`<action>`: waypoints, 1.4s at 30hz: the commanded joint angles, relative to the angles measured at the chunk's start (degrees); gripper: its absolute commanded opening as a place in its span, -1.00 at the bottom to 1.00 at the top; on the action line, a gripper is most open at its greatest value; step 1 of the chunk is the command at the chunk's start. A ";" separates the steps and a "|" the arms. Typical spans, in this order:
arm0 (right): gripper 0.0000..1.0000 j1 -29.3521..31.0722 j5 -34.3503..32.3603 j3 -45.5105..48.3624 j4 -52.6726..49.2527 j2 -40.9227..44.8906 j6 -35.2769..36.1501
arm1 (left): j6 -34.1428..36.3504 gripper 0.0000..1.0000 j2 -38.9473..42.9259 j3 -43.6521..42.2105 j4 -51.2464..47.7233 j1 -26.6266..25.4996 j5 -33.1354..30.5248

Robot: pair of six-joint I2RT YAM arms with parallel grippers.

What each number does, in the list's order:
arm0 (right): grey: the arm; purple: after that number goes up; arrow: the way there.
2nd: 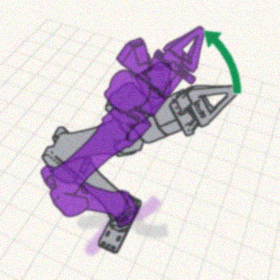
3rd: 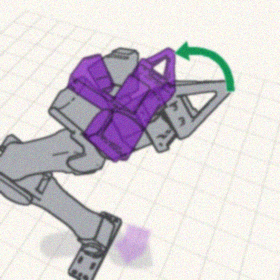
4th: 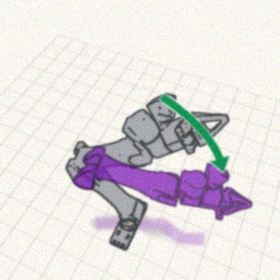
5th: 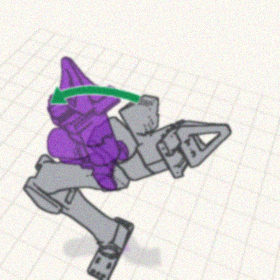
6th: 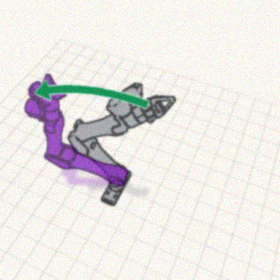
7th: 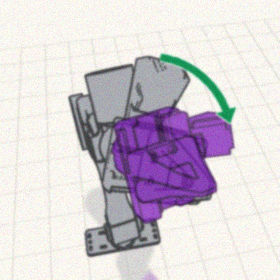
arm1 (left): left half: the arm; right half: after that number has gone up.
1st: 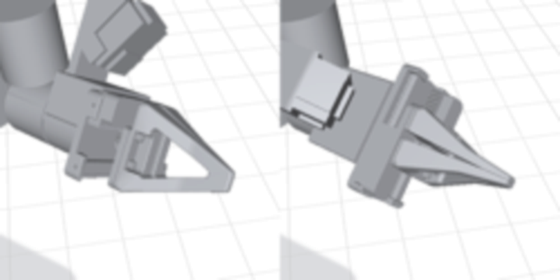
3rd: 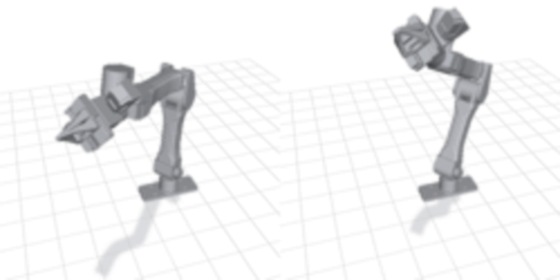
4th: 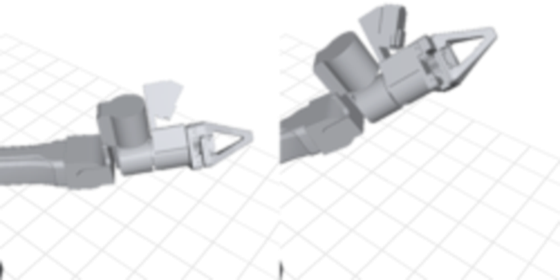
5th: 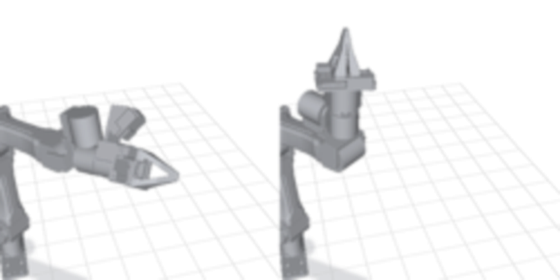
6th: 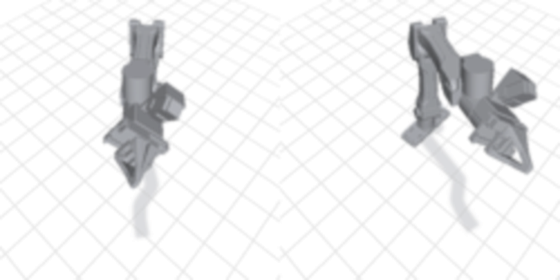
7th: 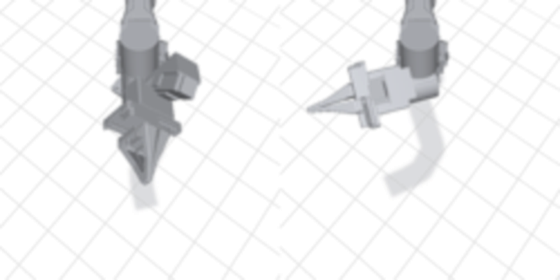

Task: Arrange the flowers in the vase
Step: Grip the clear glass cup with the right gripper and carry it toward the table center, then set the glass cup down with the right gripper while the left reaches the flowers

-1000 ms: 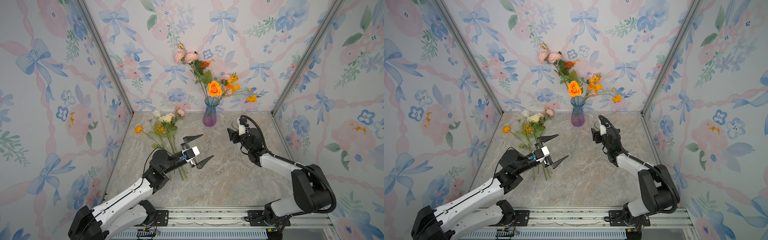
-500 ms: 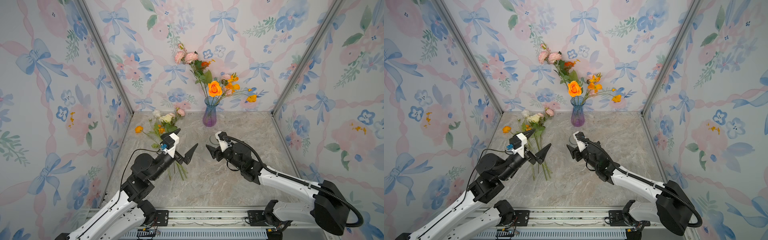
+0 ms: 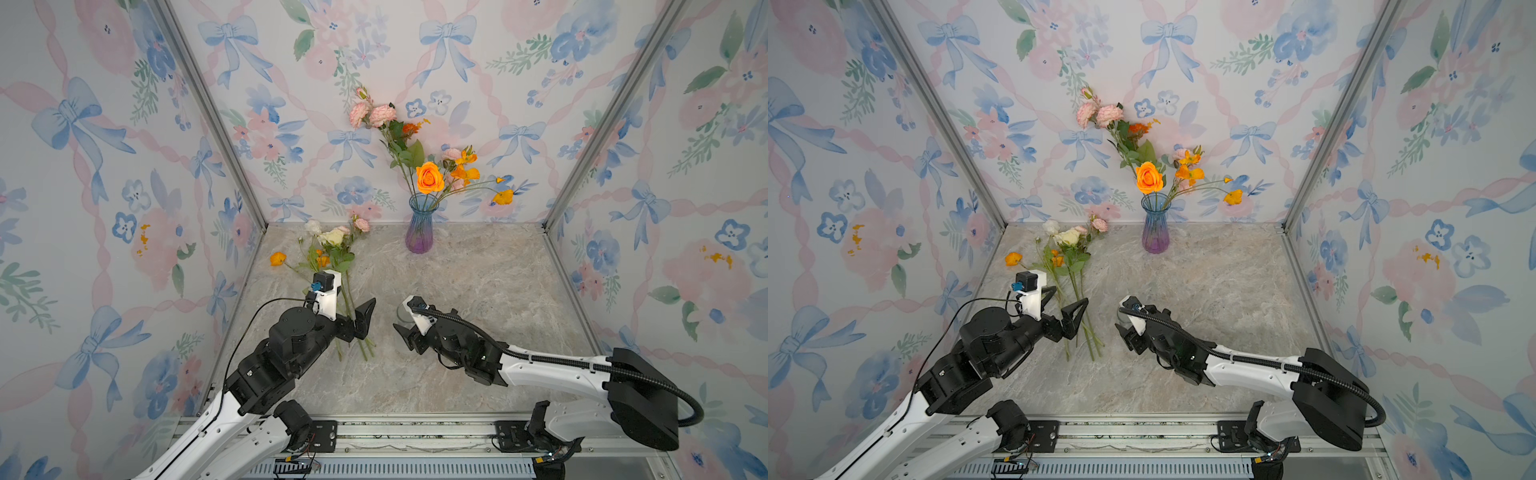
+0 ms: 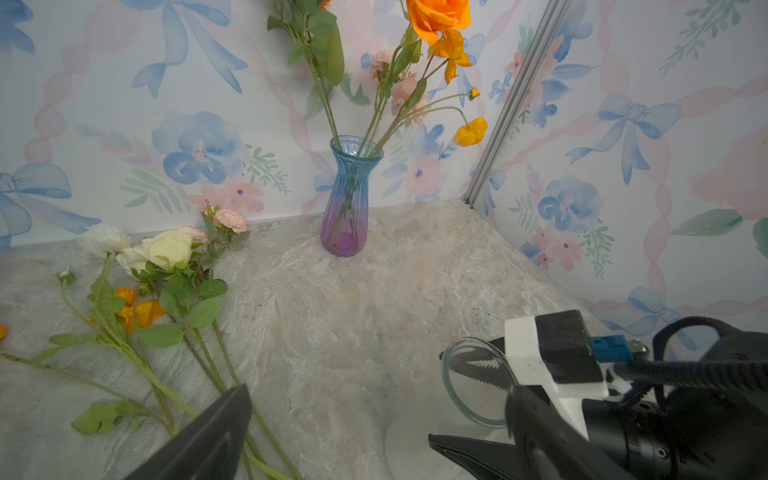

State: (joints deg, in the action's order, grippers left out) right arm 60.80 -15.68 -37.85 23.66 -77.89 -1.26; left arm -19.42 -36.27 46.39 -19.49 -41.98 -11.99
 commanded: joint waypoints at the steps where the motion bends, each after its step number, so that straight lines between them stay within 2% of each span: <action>1: -0.29 1.21 -3.07 1.23 9.09 -0.07 -0.94 | -2.62 0.96 -0.81 -0.37 -1.87 0.20 0.94; 10: -0.28 1.10 -4.18 3.65 12.20 -1.89 -0.96 | -0.65 0.96 0.21 -0.07 -1.77 0.31 1.24; 13: -0.20 1.06 -4.18 3.91 12.68 -2.82 -1.11 | -0.01 0.96 0.36 -0.16 -1.80 0.27 1.44; 16: 0.21 1.11 -4.18 5.06 13.85 -2.64 -1.15 | 0.34 0.96 0.32 -0.09 -1.79 0.29 1.86; 20: 0.54 1.08 -4.36 5.97 13.41 -1.51 -0.95 | 0.86 0.96 0.24 0.69 -1.76 0.32 2.36; 23: 0.75 1.17 -4.33 5.95 11.61 -0.46 -0.68 | 1.37 0.96 -0.15 1.32 -1.71 0.31 2.58; 28: 0.94 1.17 -3.27 7.44 7.91 2.46 -0.50 | 2.55 0.96 -2.25 2.61 -1.72 0.40 3.06; 35: 0.94 1.27 -0.01 10.33 -5.06 11.68 -2.14 | 4.59 0.96 -7.13 5.56 -1.70 1.93 2.01; 42: 0.94 -0.27 0.33 7.56 -26.57 30.07 1.33 | 5.53 0.95 -15.49 8.22 -1.85 10.96 7.11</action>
State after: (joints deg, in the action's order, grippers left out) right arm 61.43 -16.03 -27.73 8.93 -53.08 -1.69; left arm -15.16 -48.99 53.47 -20.86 -33.61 -7.60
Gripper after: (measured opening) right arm 0.969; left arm 0.979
